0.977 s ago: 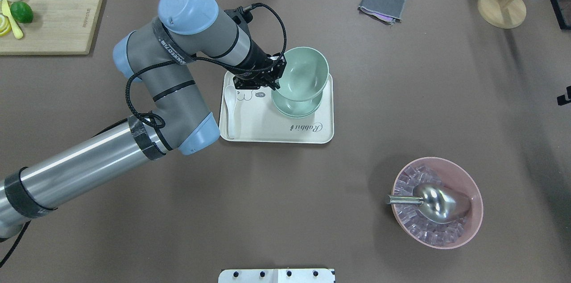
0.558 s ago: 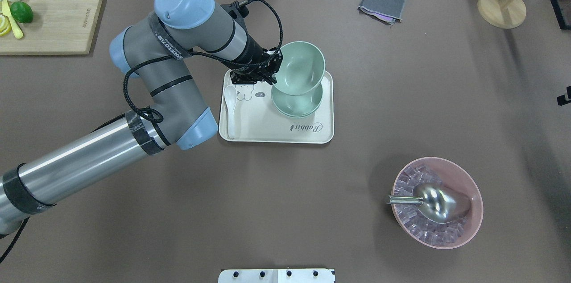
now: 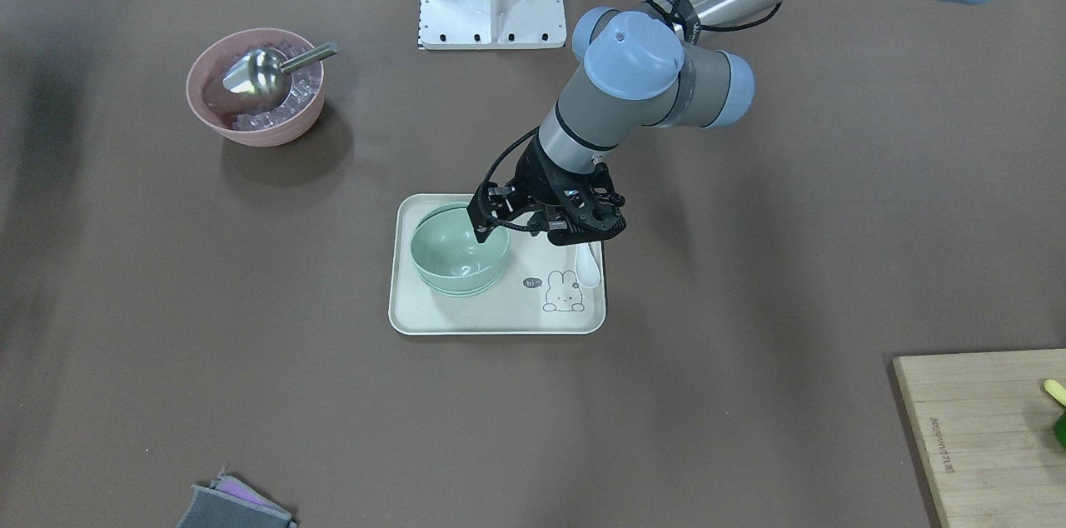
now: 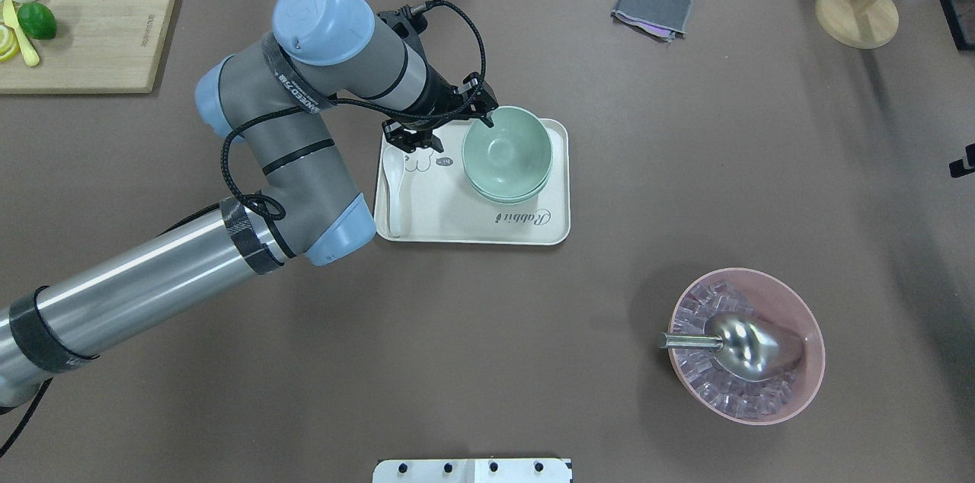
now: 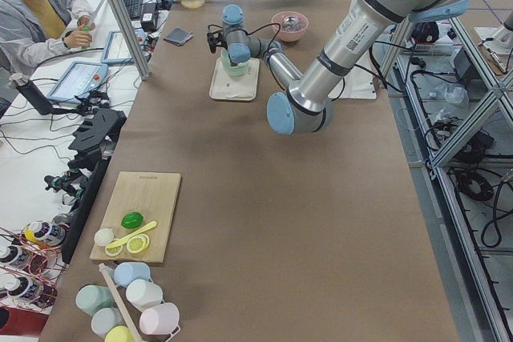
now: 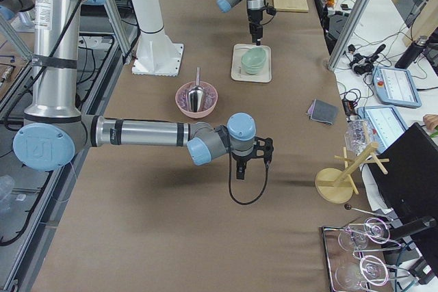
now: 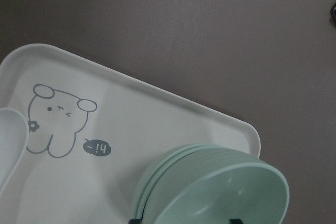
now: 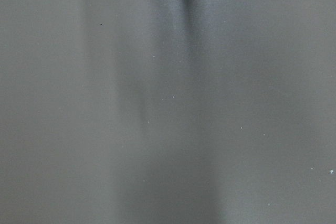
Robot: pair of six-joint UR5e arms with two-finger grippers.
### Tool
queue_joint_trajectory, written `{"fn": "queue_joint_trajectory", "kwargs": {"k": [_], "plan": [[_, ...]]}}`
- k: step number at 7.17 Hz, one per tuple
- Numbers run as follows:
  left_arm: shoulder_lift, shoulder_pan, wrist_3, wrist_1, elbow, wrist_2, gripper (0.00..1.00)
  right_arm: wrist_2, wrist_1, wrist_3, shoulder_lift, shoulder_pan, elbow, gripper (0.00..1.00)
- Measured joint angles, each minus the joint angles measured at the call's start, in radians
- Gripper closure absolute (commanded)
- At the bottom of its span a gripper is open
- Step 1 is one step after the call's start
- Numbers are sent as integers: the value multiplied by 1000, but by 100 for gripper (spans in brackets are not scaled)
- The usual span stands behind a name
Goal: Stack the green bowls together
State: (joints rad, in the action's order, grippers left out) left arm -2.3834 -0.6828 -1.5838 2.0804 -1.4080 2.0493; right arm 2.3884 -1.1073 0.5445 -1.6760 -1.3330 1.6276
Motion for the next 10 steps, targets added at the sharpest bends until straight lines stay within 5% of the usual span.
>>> {"fn": "queue_joint_trajectory", "kwargs": {"k": [3, 6, 8, 10], "plan": [[215, -124, 211, -141, -217, 136, 2, 0, -2, -8, 2, -1, -6, 0], [558, -309, 878, -490, -517, 164, 2, -2, -76, -152, 10, -37, -9, 0], [761, -478, 1266, -488, -537, 186, 2, -3, -147, -270, 29, -73, -10, 0], [850, -655, 1625, -486, -437, 195, 2, -5, -161, -310, 37, -84, -23, 0]]}}
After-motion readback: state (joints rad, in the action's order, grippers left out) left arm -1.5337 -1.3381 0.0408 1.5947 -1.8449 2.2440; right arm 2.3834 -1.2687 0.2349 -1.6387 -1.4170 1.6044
